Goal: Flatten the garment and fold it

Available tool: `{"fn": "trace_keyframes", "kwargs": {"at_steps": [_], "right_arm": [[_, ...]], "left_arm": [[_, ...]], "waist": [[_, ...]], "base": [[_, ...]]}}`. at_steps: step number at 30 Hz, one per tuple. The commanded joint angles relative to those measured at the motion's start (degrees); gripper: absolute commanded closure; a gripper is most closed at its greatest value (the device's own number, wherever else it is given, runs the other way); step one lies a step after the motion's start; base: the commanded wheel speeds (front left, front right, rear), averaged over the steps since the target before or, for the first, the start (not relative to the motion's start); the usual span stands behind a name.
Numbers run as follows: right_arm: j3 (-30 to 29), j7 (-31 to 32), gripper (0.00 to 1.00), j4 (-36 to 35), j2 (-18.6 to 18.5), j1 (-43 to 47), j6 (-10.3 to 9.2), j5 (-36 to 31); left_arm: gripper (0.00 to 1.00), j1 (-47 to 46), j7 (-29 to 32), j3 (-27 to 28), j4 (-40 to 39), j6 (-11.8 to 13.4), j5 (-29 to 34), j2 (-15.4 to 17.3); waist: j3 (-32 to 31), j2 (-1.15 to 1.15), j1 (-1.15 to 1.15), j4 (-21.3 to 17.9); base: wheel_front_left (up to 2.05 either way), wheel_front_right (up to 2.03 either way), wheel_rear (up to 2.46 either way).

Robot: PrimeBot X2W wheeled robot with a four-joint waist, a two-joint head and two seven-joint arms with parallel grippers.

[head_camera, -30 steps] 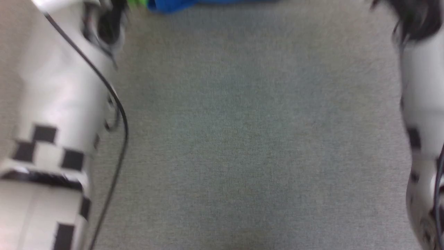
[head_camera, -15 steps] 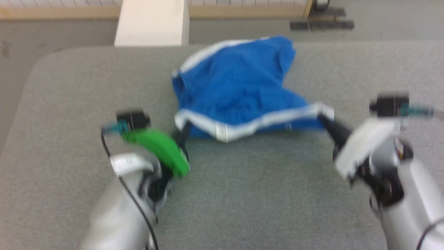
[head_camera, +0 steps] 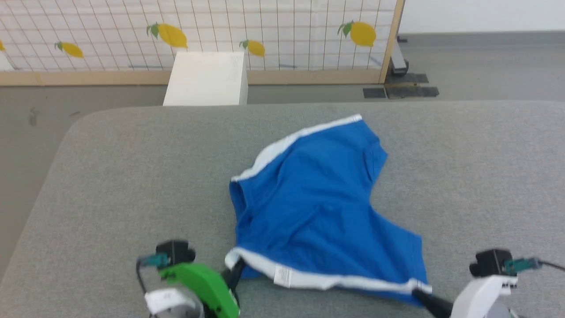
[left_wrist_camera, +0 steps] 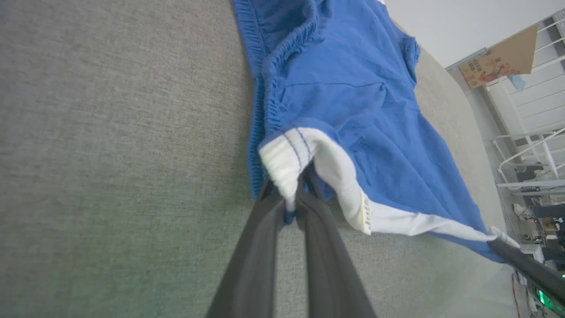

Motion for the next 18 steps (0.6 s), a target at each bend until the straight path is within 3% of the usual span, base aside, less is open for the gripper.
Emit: {"fn": "trace_keyframes", "kwargs": {"at_steps": [1,2,6,18], "right_arm": [[-0.47,1.39,1.0,-1.13,0.5,1.57,-0.09,-0.12],[-1.27,4.9,1.0,-3.02,1.22,4.12,-0.09,-0.22],[-2.46,7.57,1.0,-5.44,2.2,5.68,-0.09,-0.99],[-3.77,7.71,1.0,-8.17,2.86,-5.71,-0.09,-4.53]], "left_arm": [[1.0,2.2,0.4,0.22,-1.46,0.96,-1.21,0.71],[1.0,5.51,1.59,0.24,-5.01,2.97,-1.81,1.58],[1.0,7.95,2.11,0.48,-8.73,4.64,-2.08,2.48],[1.0,1.93,2.65,2.18,-15.3,5.39,-2.22,2.46]], "waist": [[-0.56,0.0,0.01,-0.32],[-0.61,0.0,0.01,-0.46],[-0.26,0.0,0.01,-0.47],[3.83,0.0,0.01,-1.21]], "base": [[0.0,0.0,0.0],[0.0,0.0,0.0],[0.0,0.0,0.0],[0.0,0.0,0.0]]}}
